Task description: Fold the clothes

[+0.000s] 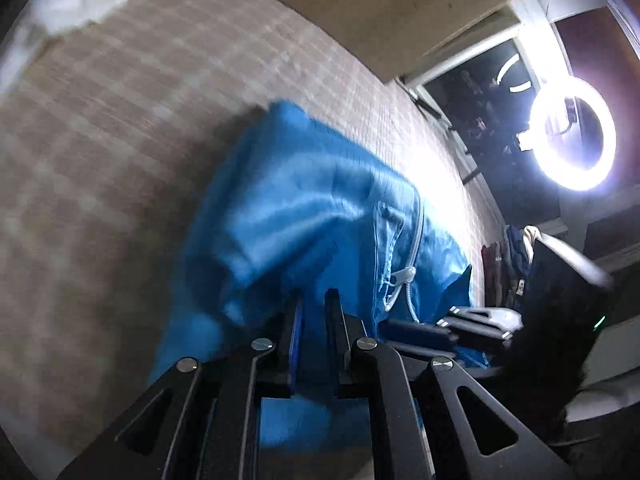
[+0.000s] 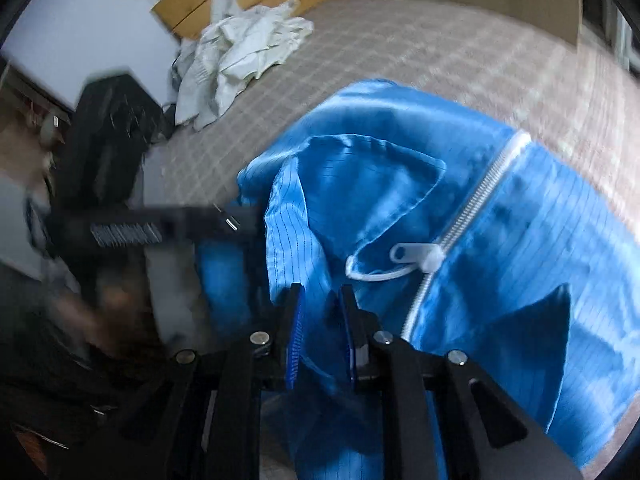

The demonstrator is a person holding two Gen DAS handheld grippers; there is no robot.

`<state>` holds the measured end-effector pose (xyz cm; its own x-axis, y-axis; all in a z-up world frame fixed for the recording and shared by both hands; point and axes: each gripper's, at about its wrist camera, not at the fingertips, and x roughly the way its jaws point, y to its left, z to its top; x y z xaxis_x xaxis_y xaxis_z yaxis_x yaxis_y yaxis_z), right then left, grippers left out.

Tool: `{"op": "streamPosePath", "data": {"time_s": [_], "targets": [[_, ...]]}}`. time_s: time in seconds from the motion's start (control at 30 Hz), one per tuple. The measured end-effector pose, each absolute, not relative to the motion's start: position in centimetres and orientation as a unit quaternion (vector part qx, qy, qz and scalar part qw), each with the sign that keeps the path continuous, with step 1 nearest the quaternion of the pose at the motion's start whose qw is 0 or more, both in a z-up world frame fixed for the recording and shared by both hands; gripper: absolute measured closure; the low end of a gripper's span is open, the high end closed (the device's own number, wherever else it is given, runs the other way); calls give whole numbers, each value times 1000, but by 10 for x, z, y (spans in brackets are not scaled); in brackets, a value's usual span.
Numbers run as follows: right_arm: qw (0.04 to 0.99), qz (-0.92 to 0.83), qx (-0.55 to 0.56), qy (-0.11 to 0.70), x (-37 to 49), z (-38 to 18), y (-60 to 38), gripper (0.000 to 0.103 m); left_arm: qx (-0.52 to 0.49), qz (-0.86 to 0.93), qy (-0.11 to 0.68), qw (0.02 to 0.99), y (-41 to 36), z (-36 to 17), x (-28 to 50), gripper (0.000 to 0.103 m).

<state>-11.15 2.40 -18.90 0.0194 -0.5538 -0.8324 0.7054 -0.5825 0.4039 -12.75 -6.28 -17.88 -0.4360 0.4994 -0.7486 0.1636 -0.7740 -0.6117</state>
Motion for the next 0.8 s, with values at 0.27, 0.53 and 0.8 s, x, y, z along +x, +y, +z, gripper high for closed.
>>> {"op": "streamPosePath", "data": {"time_s": [0.27,0.53,0.8], "targets": [[445,-702,554,46,-102,-200,27,85,-530,785,-275,164,-25,-162,-150,86],[434,-711,551,52,-95,-191,39,85,-578,797,-144,95,-8,-196,-152,93],[350,-759,544,70,-119,-168,84,78,-569,820,-14,55,33,-194,-147,93]]}}
